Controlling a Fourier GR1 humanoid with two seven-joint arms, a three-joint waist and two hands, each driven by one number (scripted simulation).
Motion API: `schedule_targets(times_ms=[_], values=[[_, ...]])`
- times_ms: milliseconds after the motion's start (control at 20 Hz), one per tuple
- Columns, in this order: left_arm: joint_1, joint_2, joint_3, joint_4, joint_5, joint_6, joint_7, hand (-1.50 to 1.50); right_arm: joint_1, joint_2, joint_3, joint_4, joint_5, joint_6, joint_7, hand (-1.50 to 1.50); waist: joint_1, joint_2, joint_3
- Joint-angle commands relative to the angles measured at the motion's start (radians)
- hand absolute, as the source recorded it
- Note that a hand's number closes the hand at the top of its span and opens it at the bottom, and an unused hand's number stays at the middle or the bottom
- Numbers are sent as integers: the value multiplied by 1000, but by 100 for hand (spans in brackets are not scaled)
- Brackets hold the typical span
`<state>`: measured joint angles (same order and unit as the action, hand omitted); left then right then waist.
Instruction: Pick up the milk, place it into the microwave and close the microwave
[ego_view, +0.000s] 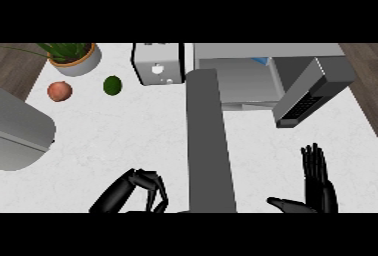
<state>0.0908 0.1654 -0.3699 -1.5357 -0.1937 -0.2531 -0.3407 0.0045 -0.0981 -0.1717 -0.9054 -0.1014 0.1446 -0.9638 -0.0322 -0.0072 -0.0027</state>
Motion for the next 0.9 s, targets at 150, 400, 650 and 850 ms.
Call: schedule_targets(times_ms=[150,400,650,850], values=[[-97,-109,-123,153,-110,15,17,150,265,-17,41,-429,-73,62,148,-150,2,4,0],[-203,-163,-217,331,-90,136,-26,150,395,-68,31,-648,-130,112,238,-150,-1,7,0],[-317,-164,-442,457,70,327,-12,150,483,-46,49,-727,-150,160,199,-150,-5,10,1],[-473,-165,-558,517,229,433,33,150,456,-90,44,-801,-182,189,272,-150,-36,16,-1]])
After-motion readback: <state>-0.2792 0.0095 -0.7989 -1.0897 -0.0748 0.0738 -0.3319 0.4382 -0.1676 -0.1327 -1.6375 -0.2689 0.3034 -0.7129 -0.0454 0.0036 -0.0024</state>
